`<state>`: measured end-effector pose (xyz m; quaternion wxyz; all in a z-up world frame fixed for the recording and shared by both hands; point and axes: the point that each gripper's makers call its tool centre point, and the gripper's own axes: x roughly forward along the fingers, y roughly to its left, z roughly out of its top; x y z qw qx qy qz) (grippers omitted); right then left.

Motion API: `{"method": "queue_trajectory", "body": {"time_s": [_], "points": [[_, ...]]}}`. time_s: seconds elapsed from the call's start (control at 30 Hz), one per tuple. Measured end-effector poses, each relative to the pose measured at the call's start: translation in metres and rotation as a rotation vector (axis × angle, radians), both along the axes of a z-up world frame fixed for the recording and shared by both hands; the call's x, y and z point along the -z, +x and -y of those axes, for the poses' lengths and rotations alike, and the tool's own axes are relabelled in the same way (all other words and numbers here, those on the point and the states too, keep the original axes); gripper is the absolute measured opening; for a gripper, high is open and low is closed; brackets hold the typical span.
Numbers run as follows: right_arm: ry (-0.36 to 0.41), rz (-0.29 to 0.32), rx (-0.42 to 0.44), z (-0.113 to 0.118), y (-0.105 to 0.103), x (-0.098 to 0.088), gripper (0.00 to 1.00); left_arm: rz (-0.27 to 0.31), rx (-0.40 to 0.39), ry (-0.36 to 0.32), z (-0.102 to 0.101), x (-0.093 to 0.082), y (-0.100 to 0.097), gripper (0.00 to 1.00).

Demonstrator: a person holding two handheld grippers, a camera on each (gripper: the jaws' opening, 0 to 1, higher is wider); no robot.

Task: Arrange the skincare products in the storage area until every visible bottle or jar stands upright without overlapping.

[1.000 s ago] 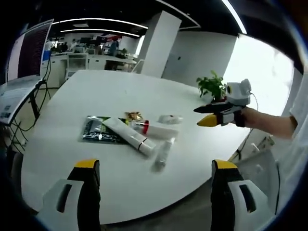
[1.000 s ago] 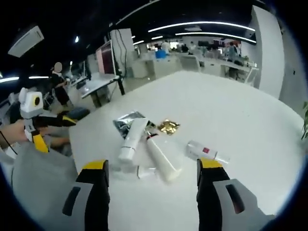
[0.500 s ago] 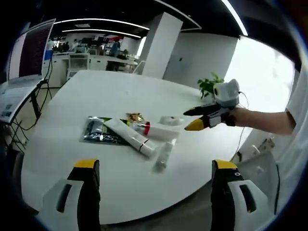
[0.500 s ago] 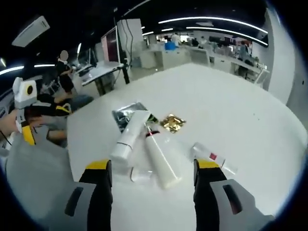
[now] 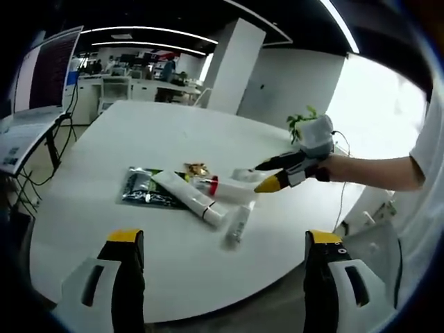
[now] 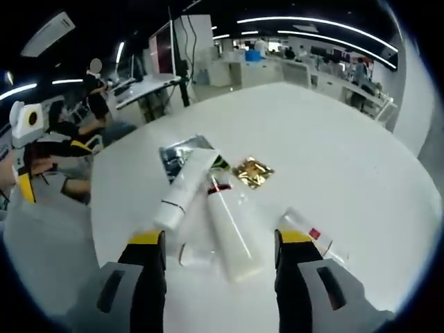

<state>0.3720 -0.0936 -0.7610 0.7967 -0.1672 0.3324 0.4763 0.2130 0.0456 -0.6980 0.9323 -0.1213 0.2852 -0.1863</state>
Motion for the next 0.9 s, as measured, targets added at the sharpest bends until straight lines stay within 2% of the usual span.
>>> {"method": "queue_trajectory", "body": {"time_s": [0.5,0.9], "points": [[-0.113,0.001,-0.096,-0.016,0.012,0.022,0.58,-0.008,-0.005,-0.008,-0.001,0.002,0.000,0.88],[-0.203,-0.037,-0.158,-0.025,0.019,0.044,0.52,-0.010,-0.009,-0.008,-0.002,0.002,0.000,0.88]]}}
